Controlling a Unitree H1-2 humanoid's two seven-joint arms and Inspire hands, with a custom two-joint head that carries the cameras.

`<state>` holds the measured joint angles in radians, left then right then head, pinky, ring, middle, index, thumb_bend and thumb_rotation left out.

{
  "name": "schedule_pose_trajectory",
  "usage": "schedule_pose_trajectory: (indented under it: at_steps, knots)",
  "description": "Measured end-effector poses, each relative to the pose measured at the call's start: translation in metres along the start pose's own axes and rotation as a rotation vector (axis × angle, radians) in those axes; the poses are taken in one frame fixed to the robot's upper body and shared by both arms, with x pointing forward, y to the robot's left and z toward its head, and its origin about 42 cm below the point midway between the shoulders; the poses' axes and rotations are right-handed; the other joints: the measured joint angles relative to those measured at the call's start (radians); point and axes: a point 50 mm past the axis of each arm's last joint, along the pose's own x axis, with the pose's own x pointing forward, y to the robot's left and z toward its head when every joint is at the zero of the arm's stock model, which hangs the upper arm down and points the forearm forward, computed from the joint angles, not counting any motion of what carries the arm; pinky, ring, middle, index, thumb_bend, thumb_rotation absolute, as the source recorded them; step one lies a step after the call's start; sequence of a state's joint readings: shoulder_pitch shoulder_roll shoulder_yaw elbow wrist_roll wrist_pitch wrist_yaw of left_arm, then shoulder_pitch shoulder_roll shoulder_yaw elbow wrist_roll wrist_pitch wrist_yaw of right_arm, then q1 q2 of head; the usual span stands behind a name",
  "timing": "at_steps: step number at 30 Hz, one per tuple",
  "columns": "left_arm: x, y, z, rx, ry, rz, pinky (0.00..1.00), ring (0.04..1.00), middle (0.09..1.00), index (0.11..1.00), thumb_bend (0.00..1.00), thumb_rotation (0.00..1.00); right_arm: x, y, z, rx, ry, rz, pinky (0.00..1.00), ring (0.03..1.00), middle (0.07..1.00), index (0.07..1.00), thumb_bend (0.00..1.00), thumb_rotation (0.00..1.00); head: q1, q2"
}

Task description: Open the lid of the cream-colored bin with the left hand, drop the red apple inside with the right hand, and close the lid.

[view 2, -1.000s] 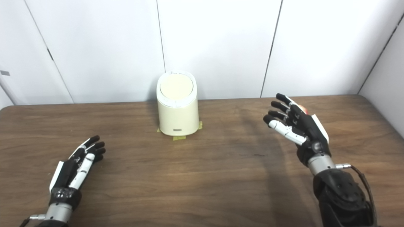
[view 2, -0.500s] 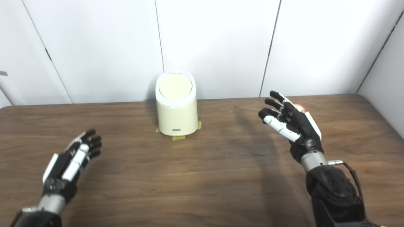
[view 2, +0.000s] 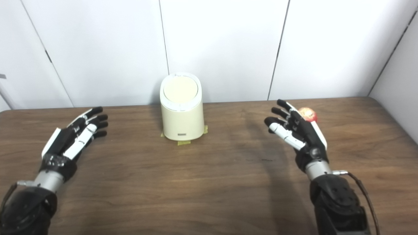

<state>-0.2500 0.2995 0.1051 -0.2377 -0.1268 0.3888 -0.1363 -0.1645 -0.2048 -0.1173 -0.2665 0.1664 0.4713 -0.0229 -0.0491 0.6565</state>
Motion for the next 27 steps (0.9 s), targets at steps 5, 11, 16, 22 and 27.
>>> schedule_pose_trajectory:
  at_steps: [5,11,16,22,27]
  knots:
    - [0.026,0.0,0.017,0.04,-0.037,-0.023,0.81,0.843,0.862,0.905,0.49,0.36,0.006,0.005,-0.004,0.022,0.005,-0.002,0.68,0.777,0.826,0.852,0.56,0.39,0.0,-0.015]
    - [0.052,-0.007,0.024,0.034,-0.038,-0.072,0.83,0.852,0.868,0.921,0.57,0.33,0.007,0.011,-0.006,0.026,-0.011,-0.012,0.68,0.779,0.831,0.854,0.55,0.4,0.008,-0.021]
    - [0.082,-0.013,0.041,0.059,-0.052,-0.094,0.82,0.835,0.851,0.911,0.6,0.3,0.01,0.012,-0.008,0.032,-0.012,-0.009,0.69,0.789,0.849,0.871,0.55,0.41,0.017,-0.029]
    - [0.12,-0.032,0.076,0.153,-0.088,-0.156,0.76,0.812,0.827,0.901,0.63,0.26,0.011,0.017,-0.011,0.042,-0.004,-0.013,0.7,0.791,0.845,0.872,0.54,0.4,0.017,-0.034]
    - [0.139,-0.046,0.095,0.222,-0.101,-0.197,0.75,0.829,0.841,0.894,0.64,0.26,0.01,0.022,-0.012,0.052,-0.002,-0.012,0.69,0.79,0.848,0.868,0.53,0.38,0.011,-0.038]
